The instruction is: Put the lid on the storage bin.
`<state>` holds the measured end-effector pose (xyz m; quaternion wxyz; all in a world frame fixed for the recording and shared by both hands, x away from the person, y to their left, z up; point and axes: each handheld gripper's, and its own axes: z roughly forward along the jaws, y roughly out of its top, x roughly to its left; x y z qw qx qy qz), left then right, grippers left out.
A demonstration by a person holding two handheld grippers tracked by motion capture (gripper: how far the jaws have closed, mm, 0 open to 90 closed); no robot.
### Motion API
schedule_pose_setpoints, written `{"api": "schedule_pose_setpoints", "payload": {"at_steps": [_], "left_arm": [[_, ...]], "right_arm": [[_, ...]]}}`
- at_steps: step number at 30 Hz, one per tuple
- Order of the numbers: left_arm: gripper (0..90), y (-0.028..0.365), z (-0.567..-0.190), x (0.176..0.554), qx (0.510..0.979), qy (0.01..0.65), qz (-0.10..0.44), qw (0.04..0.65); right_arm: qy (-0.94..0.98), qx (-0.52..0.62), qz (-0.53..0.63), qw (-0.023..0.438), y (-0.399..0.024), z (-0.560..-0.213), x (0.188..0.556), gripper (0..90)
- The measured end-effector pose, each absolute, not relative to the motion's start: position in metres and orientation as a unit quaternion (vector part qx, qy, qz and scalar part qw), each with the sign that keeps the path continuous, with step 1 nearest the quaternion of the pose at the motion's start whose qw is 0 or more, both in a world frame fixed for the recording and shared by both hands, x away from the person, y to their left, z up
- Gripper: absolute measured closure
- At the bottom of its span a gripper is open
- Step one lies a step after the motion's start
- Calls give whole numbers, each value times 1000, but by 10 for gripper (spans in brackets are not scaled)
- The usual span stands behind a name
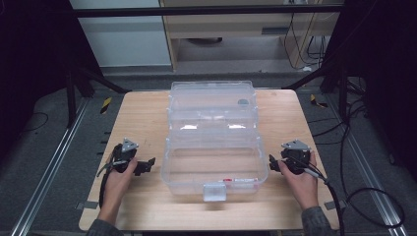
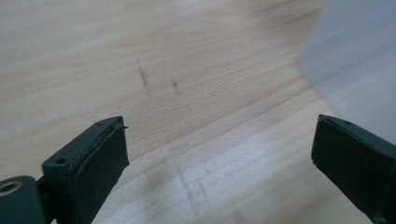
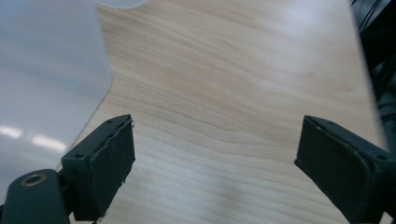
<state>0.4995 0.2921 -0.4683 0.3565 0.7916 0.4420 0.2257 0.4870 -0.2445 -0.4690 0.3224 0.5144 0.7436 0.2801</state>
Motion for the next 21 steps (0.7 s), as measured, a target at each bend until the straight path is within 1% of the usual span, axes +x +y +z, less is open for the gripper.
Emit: {"api": "schedule_pose_setpoints", "payload": {"at_steps": [1, 2, 3, 4, 5, 6, 7, 8, 9, 10, 11, 12, 14, 15, 16, 17, 19, 21], "left_arm": [[35, 293, -462, 494, 797, 433, 219, 360], [40, 292, -451, 485, 812, 414, 210, 353], [41, 292, -451, 485, 812, 414, 210, 353], [41, 291, -446, 481, 818, 405, 209, 350], [43, 289, -440, 478, 824, 396, 208, 348], [44, 285, -426, 472, 824, 386, 203, 361], [45, 285, -426, 472, 824, 386, 203, 361], [45, 284, -419, 469, 824, 381, 198, 370], [44, 280, -405, 464, 828, 366, 186, 383], [40, 280, -405, 464, 828, 366, 186, 383], [39, 278, -399, 462, 829, 357, 187, 388], [39, 275, -393, 460, 831, 348, 186, 392], [36, 268, -383, 457, 834, 333, 183, 400], [36, 261, -375, 453, 839, 308, 187, 408], [40, 261, -375, 453, 839, 308, 187, 408], [40, 257, -371, 451, 838, 300, 188, 416], [41, 251, -365, 449, 839, 288, 190, 420], [41, 245, -359, 448, 843, 280, 189, 418]], "right_arm": [[754, 502, 273, 324, -244, -460, 483, 108], [768, 479, 262, 333, -244, -442, 478, 105], [768, 479, 262, 333, -244, -442, 478, 105], [776, 471, 260, 330, -244, -433, 477, 104], [790, 455, 265, 315, -245, -416, 477, 108], [796, 447, 268, 309, -246, -407, 479, 116], [800, 440, 270, 306, -247, -398, 481, 125], [800, 440, 270, 306, -247, -398, 481, 125], [810, 422, 271, 305, -246, -379, 484, 158], [810, 422, 271, 305, -246, -379, 484, 158], [822, 396, 271, 307, -242, -360, 488, 169], [822, 396, 271, 307, -242, -360, 488, 169], [834, 373, 268, 305, -236, -343, 493, 203], [843, 352, 266, 306, -230, -327, 500, 246], [843, 352, 266, 306, -230, -327, 500, 246], [855, 329, 271, 296, -224, -312, 508, 298], [860, 319, 272, 292, -222, -305, 512, 310], [867, 298, 277, 289, -216, -294, 521, 363]]}}
